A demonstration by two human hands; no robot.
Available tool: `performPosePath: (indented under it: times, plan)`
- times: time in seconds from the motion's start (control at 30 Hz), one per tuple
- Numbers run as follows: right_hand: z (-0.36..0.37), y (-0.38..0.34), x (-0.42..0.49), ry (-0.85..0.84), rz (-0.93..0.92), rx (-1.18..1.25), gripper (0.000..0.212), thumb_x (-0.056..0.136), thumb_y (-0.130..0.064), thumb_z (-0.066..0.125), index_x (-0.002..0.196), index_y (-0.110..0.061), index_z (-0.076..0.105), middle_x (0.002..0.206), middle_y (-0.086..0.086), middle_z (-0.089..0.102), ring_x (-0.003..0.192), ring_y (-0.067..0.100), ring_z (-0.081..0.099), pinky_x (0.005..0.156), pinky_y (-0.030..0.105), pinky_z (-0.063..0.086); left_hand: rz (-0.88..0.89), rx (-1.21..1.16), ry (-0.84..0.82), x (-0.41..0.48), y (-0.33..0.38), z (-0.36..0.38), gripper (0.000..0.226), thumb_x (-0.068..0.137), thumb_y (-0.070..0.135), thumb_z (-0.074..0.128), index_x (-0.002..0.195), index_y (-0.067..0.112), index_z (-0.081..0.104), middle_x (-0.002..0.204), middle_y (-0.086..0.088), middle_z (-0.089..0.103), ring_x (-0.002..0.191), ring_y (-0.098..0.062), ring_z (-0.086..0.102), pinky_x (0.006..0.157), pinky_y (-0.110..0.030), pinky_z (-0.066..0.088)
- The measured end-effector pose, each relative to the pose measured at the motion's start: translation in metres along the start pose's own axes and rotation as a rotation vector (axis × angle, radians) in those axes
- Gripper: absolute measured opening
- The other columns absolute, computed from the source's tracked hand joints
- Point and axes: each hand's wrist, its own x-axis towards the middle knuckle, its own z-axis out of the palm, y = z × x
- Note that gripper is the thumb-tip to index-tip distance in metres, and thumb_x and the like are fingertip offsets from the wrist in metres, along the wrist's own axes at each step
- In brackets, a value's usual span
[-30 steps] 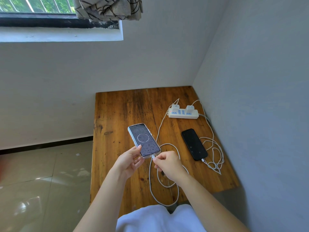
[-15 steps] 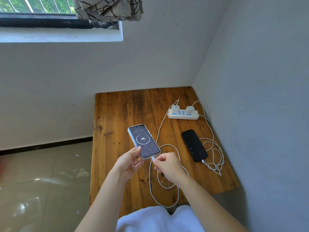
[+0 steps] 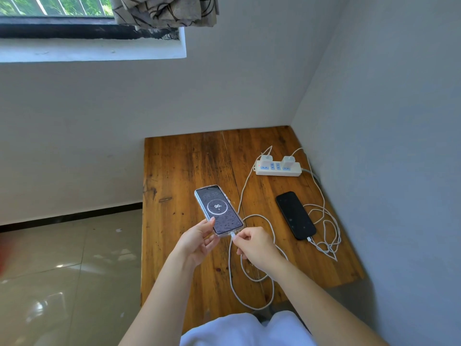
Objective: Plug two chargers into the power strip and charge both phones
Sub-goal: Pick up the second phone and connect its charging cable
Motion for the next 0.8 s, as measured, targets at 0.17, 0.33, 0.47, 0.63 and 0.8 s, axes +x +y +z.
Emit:
performPosePath:
  times: [0.17, 0.33, 0.47, 0.63, 0.8]
  plan:
    - [0.004, -0.005, 0.01, -0.024, -0.027, -0.101, 0.017, 0.092, -0.029, 0.057, 0.088, -0.017, 0.067, 0.07, -0.004, 0.066, 0.07, 0.015, 0.067, 0.066, 0.03, 0.056, -0.019, 0.02, 0.006, 0.009, 0.009, -0.007, 0.038, 0.09, 0.016, 0.061, 0.127, 0.008, 0.057, 0.121, -0.018, 0.066, 0.086, -0.02, 0.066, 0.057, -0.021, 0.058]
    - [0.014, -0.012, 0.019, -0.079, -0.024, -0.145, 0.019, 0.092, -0.027, 0.059, 0.103, -0.015, 0.067, 0.073, -0.005, 0.062, 0.071, 0.01, 0.064, 0.061, 0.021, 0.05, -0.039, 0.03, 0.027, 0.02, 0.02, -0.018, 0.036, 0.091, 0.014, 0.06, 0.126, 0.008, 0.058, 0.118, -0.016, 0.068, 0.089, -0.022, 0.068, 0.053, -0.021, 0.057]
    - [0.023, -0.013, 0.026, -0.112, -0.004, -0.152, 0.022, 0.092, -0.027, 0.058, 0.111, -0.017, 0.065, 0.072, -0.007, 0.06, 0.073, 0.011, 0.063, 0.061, 0.022, 0.049, -0.066, 0.045, 0.032, 0.032, 0.028, -0.029, 0.036, 0.091, 0.014, 0.06, 0.126, 0.007, 0.058, 0.117, -0.017, 0.068, 0.093, -0.023, 0.068, 0.055, -0.021, 0.058]
    - [0.034, -0.013, 0.035, -0.142, 0.033, -0.171, 0.027, 0.093, -0.027, 0.057, 0.117, -0.019, 0.063, 0.077, -0.004, 0.064, 0.077, 0.016, 0.065, 0.074, 0.034, 0.057, -0.096, 0.078, 0.035, 0.05, 0.038, -0.042, 0.035, 0.091, 0.015, 0.06, 0.125, 0.009, 0.059, 0.115, -0.015, 0.069, 0.099, -0.025, 0.068, 0.064, -0.023, 0.06]
    - [0.045, -0.008, 0.046, -0.169, 0.091, -0.197, 0.024, 0.092, -0.026, 0.058, 0.113, -0.019, 0.065, 0.085, 0.001, 0.068, 0.077, 0.017, 0.066, 0.076, 0.039, 0.059, -0.108, 0.138, 0.023, 0.07, 0.046, -0.059, 0.036, 0.091, 0.018, 0.061, 0.126, 0.012, 0.059, 0.109, -0.01, 0.073, 0.087, -0.019, 0.072, 0.061, -0.023, 0.058]
